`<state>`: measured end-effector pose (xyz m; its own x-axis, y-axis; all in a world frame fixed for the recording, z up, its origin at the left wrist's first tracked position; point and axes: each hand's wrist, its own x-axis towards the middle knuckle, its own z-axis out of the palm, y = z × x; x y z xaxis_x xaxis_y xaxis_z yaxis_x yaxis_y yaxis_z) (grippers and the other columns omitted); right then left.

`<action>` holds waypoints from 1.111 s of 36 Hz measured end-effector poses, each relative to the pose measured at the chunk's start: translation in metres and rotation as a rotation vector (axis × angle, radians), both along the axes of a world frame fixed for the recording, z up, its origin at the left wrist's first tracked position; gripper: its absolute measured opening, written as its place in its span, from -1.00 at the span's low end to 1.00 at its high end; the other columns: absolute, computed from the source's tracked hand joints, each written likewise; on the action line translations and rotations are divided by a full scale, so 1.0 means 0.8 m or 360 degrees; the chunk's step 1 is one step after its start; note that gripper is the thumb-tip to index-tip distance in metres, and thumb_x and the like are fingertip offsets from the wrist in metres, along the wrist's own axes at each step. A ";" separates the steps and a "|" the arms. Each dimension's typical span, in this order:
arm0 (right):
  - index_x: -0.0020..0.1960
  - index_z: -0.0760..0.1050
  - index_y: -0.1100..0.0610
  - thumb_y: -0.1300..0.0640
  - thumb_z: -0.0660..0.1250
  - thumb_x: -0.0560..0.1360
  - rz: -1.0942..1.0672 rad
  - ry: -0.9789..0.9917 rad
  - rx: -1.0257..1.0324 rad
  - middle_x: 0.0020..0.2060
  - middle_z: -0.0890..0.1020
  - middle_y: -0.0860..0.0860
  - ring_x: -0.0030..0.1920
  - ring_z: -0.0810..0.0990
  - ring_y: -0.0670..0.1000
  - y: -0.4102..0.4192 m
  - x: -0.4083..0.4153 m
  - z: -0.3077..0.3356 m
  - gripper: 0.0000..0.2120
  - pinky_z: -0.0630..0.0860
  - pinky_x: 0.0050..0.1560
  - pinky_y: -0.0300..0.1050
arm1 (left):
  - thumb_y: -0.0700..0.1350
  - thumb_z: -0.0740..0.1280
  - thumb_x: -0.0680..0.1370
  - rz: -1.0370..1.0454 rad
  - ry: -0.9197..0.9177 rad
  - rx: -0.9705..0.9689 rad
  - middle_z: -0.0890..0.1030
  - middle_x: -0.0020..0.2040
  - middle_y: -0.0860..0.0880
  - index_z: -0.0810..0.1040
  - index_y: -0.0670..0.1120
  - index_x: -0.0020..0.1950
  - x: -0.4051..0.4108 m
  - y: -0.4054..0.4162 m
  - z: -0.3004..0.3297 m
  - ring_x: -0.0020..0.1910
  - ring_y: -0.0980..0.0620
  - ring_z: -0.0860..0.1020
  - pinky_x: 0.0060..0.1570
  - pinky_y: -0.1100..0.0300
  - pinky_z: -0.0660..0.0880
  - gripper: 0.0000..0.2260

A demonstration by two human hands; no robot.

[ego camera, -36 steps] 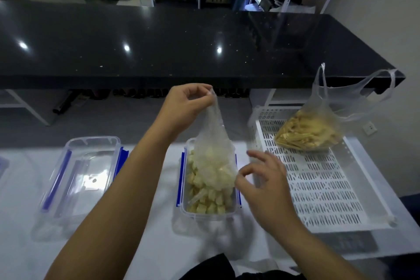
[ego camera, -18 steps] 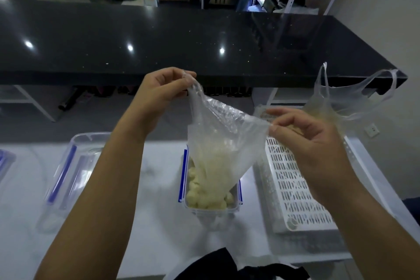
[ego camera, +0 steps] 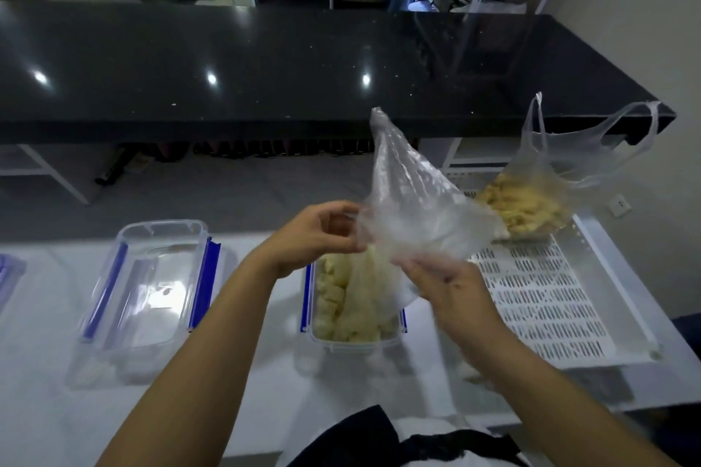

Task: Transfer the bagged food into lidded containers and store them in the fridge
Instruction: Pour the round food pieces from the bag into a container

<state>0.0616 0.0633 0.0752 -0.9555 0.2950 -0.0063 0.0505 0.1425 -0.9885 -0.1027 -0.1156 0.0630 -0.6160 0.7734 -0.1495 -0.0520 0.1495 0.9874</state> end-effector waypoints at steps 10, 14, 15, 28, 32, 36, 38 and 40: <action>-0.16 0.73 0.03 0.18 0.53 0.41 -0.0343 -0.0024 -0.0301 -0.16 0.74 0.00 -0.05 0.69 0.00 0.020 -0.019 0.026 -0.94 0.63 0.13 0.16 | -0.26 0.47 0.51 0.0434 0.0243 0.0295 0.73 -0.07 -0.03 0.71 0.04 -0.05 -0.013 -0.006 0.038 -0.11 0.04 0.70 -0.17 0.25 0.59 -0.81; -0.11 0.74 0.01 0.21 0.52 0.43 -0.0425 0.0020 -0.0367 -0.10 0.75 0.00 -0.01 0.70 -0.03 0.028 -0.011 0.018 -0.88 0.66 0.07 0.04 | -0.26 0.48 0.50 0.0477 0.0255 0.0310 0.74 -0.05 -0.07 0.71 0.00 -0.04 0.000 -0.010 0.041 -0.09 0.00 0.71 -0.16 0.23 0.61 -0.84; -0.09 0.74 0.01 0.20 0.51 0.44 -0.0420 0.0040 -0.0385 -0.08 0.75 0.00 0.00 0.70 -0.04 0.030 -0.010 0.019 -0.88 0.65 0.04 -0.01 | -0.27 0.48 0.50 0.0491 0.0251 0.0320 0.74 -0.06 -0.07 0.71 0.00 -0.04 0.003 -0.010 0.044 -0.09 0.00 0.71 -0.16 0.22 0.61 -0.83; -0.25 0.68 0.08 0.08 0.50 0.32 -0.0642 0.0123 -0.0629 -0.18 0.69 0.04 -0.12 0.67 -0.02 0.078 0.012 0.053 -0.93 0.65 -0.12 -0.04 | -0.24 0.45 0.52 0.0451 0.0214 0.0364 0.73 -0.03 -0.11 0.62 -0.07 0.15 0.053 0.035 0.074 -0.05 -0.09 0.71 -0.22 0.10 0.66 -0.77; -0.16 0.65 0.13 0.21 0.42 0.51 -0.0768 0.0116 -0.0644 -0.18 0.67 0.06 -0.09 0.65 0.06 0.106 0.037 0.067 -0.91 0.66 0.04 0.11 | -0.29 0.42 0.55 0.0420 0.0150 0.0463 0.72 -0.15 -0.10 0.53 0.00 0.22 0.078 0.069 0.072 -0.13 -0.09 0.72 -0.33 0.08 0.65 -0.69; -0.24 0.65 0.12 0.23 0.41 0.52 -0.0925 0.0102 -0.0561 -0.29 0.66 0.02 -0.20 0.64 0.01 0.143 0.069 0.073 -0.83 0.64 -0.04 0.07 | -0.26 0.34 0.60 0.0289 0.0196 0.0519 0.70 -0.13 -0.13 0.46 0.18 0.24 0.108 0.107 0.068 -0.13 -0.13 0.72 -0.32 0.08 0.63 -0.64; -0.21 0.63 0.14 0.23 0.42 0.52 -0.1041 0.0066 -0.0508 -0.30 0.65 0.01 -0.24 0.63 -0.04 0.166 0.086 0.072 -0.87 0.63 -0.13 -0.05 | -0.22 0.32 0.62 0.0210 0.0256 0.0481 0.68 -0.13 -0.11 0.45 0.25 0.24 0.123 0.123 0.064 -0.12 -0.10 0.72 -0.29 0.08 0.63 -0.63; -0.19 0.63 0.14 0.22 0.43 0.51 -0.1088 -0.0027 -0.0419 -0.31 0.65 -0.04 -0.28 0.63 -0.12 0.193 0.104 0.065 -0.90 0.61 -0.21 -0.17 | -0.21 0.31 0.62 0.0125 0.0312 0.0399 0.67 -0.14 -0.08 0.45 0.27 0.27 0.136 0.136 0.056 -0.11 -0.06 0.71 -0.26 0.07 0.64 -0.61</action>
<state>0.1450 0.2174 0.1269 -0.5577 0.8120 -0.1723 0.0587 -0.1684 -0.9840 0.0061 -0.0071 0.1080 -0.6733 0.7203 0.1666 0.1408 -0.0963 0.9853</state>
